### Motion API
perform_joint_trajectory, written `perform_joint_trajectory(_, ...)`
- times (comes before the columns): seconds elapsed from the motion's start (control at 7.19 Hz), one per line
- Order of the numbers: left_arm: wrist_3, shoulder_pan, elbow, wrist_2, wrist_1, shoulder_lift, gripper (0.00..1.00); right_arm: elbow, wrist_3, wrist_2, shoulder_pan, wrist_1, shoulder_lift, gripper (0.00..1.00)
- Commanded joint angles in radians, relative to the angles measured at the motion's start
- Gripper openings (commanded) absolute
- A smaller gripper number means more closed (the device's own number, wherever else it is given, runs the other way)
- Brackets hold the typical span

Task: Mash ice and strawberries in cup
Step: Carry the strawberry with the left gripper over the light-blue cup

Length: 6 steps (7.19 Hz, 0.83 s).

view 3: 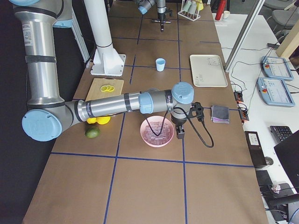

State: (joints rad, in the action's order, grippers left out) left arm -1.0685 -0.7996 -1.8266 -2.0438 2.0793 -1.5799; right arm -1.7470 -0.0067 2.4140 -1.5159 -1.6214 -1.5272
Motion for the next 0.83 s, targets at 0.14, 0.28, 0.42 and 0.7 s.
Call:
perform_joint_trajectory(0.14,-0.172,0.011,-0.111,-0.025,-0.413,-0.356,0.01,0.036,-0.076,-0.001,-0.044,0.005,-0.028,0.99)
perform_joint_trajectory(0.28,-0.253,0.063,-0.096,-0.022,-0.492,-0.482,0.01,0.076,-0.155,0.002,-0.093,0.005,-0.034,0.99)
perform_joint_trajectory(0.42,-0.346,0.1,-0.077,-0.019,-0.484,-0.544,0.01,0.09,-0.201,0.002,-0.113,0.006,-0.068,0.99)
perform_joint_trajectory(0.7,-0.48,0.184,0.021,-0.009,-0.478,-0.703,0.01,0.09,-0.211,0.0,-0.119,0.03,-0.103,0.99)
